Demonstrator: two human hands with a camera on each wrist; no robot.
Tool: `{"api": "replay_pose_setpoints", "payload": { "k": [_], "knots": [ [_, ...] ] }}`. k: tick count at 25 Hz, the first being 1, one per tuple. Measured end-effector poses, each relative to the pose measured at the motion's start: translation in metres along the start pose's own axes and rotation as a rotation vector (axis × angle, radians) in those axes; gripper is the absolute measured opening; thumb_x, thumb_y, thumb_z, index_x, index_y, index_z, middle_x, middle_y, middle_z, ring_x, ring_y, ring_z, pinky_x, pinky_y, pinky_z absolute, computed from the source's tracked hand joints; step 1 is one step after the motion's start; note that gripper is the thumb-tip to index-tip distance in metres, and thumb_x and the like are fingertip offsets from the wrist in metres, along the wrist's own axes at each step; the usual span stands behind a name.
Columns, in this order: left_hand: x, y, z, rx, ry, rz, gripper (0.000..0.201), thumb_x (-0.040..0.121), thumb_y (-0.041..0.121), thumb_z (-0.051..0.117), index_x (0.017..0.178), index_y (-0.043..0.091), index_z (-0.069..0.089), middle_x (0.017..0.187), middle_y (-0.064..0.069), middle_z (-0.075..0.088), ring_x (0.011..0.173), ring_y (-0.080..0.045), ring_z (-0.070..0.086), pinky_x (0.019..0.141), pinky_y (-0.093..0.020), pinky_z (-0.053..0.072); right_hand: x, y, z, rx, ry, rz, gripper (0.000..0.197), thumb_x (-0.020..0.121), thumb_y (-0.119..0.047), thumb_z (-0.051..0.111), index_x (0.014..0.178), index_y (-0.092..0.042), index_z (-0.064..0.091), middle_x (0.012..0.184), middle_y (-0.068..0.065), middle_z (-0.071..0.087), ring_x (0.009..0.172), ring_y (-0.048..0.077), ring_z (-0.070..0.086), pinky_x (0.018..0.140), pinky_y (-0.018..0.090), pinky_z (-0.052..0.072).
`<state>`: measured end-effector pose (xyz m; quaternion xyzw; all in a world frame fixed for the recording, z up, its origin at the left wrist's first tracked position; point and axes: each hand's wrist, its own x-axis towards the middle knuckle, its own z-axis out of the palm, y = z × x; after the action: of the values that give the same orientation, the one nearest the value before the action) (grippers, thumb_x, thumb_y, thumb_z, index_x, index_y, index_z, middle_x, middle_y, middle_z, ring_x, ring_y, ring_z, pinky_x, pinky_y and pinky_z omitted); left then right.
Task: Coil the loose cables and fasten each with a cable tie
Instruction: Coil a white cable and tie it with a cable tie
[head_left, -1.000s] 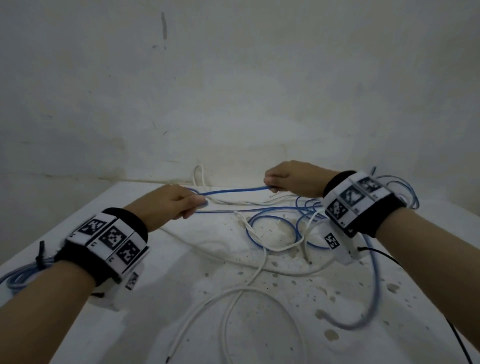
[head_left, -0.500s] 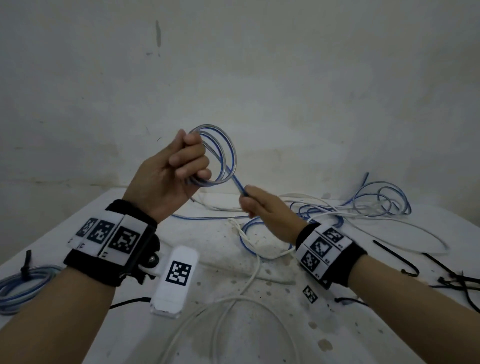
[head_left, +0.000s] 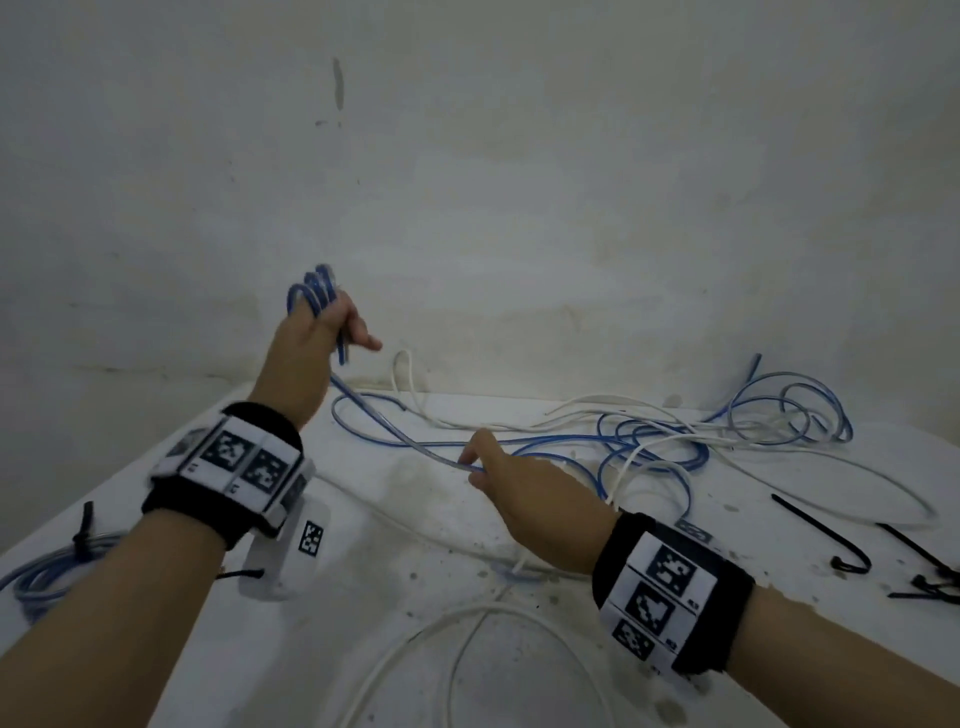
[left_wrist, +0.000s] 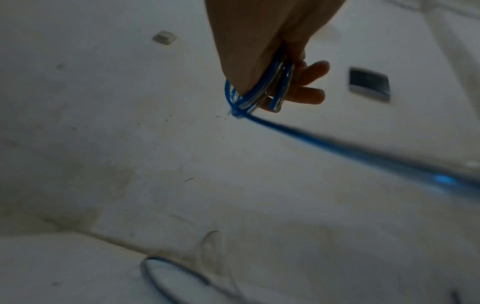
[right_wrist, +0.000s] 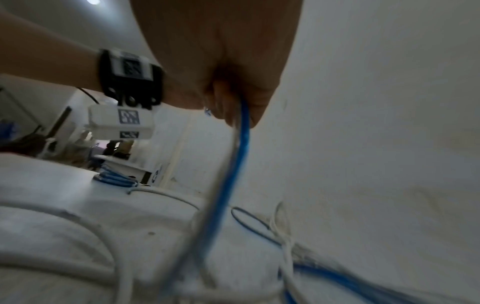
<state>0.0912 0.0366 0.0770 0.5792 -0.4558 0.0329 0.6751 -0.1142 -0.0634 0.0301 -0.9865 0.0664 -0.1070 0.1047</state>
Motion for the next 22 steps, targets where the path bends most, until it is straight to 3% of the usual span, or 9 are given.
{"api": "replay_pose_setpoints", "payload": {
  "k": [2,5,7,10,12,14,17,20,22],
  "knots": [
    [-0.014,-0.021,0.0,0.219,-0.068,0.045,0.026,0.099,0.009,0.034,0.076,0.017,0.045,0.057,0.007,0.059,0.059,0.004,0.057,0.073,-0.016,0.043,-0.005,-0.01,-0.013,0.094,0.004,0.038,0.011,0.101,-0.018,0.033,0.1,-0.012,0.042,0.07,-0.006,0.037,0.06,0.017,0.038,0.054,0.028,0.028],
    [-0.036,-0.036,0.005,0.382,-0.195,-0.01,0.025,0.098,0.016,0.037,0.074,0.014,0.046,0.061,-0.001,0.053,0.056,-0.004,0.05,0.072,-0.021,0.041,-0.01,-0.019,-0.04,0.741,-0.113,0.131,0.015,0.098,-0.009,0.038,0.109,-0.016,0.046,0.068,0.003,0.048,0.049,0.015,0.046,0.045,0.018,0.037],
    [-0.046,-0.037,0.013,0.266,-0.243,-0.127,0.03,0.098,0.018,0.039,0.069,0.01,0.043,0.055,0.001,0.045,0.047,-0.006,0.043,0.06,-0.024,0.038,-0.012,-0.023,-0.06,1.061,-0.14,0.113,0.023,0.096,-0.002,0.038,0.106,-0.019,0.05,0.063,0.005,0.056,0.042,0.012,0.052,0.041,0.017,0.041],
    [-0.059,-0.031,0.031,-0.04,-0.35,-0.339,0.041,0.086,0.043,0.036,0.064,0.01,0.044,0.047,0.005,0.038,0.038,-0.002,0.031,0.046,-0.023,0.025,-0.007,-0.02,-0.08,1.467,-0.045,0.085,0.031,0.093,-0.004,0.029,0.09,-0.011,0.059,0.078,0.005,0.073,0.061,0.013,0.069,0.051,0.017,0.052],
    [-0.068,-0.026,0.044,-0.138,-0.476,-0.391,0.057,0.08,0.058,0.026,0.067,0.007,0.047,0.043,0.006,0.039,0.035,-0.003,0.031,0.045,-0.021,0.025,0.001,-0.02,-0.086,1.416,0.113,0.06,0.029,0.095,-0.01,0.032,0.093,-0.013,0.062,0.082,0.0,0.073,0.065,0.009,0.069,0.054,0.015,0.051],
    [-0.078,-0.019,0.057,-0.201,-0.595,-0.396,0.067,0.078,0.067,0.025,0.063,0.006,0.049,0.035,0.003,0.041,0.032,-0.004,0.032,0.044,-0.021,0.024,0.013,-0.017,-0.087,1.144,0.34,0.094,0.019,0.094,-0.017,0.048,0.086,-0.013,0.065,0.064,-0.005,0.066,0.047,0.004,0.057,0.046,0.012,0.043],
    [-0.094,-0.001,0.066,-0.275,-0.633,-0.365,0.063,0.085,0.054,0.014,0.058,0.012,0.053,0.036,0.005,0.038,0.034,-0.01,0.032,0.051,-0.024,0.035,0.034,0.003,-0.089,0.937,0.591,0.227,0.012,0.087,-0.014,0.062,0.092,-0.004,0.065,0.064,-0.002,0.057,0.039,0.004,0.048,0.043,0.014,0.037],
    [-0.097,0.021,0.066,-0.497,-0.574,-0.411,0.057,0.093,0.046,0.025,0.058,0.015,0.057,0.038,0.006,0.033,0.035,-0.01,0.028,0.052,-0.02,0.042,0.047,0.027,-0.076,1.118,0.665,0.424,0.055,0.082,-0.003,0.067,0.125,-0.004,0.033,0.07,0.008,0.061,0.036,0.004,0.054,0.04,0.015,0.043],
    [-0.088,0.032,0.065,-0.641,-0.497,-0.412,0.05,0.092,0.038,0.029,0.057,0.018,0.058,0.039,0.007,0.031,0.035,-0.008,0.026,0.05,-0.021,0.041,0.052,0.035,-0.052,1.154,0.614,0.486,0.056,0.083,-0.001,0.065,0.125,-0.005,0.028,0.069,0.011,0.059,0.035,0.004,0.054,0.041,0.015,0.047]
  ]
}}
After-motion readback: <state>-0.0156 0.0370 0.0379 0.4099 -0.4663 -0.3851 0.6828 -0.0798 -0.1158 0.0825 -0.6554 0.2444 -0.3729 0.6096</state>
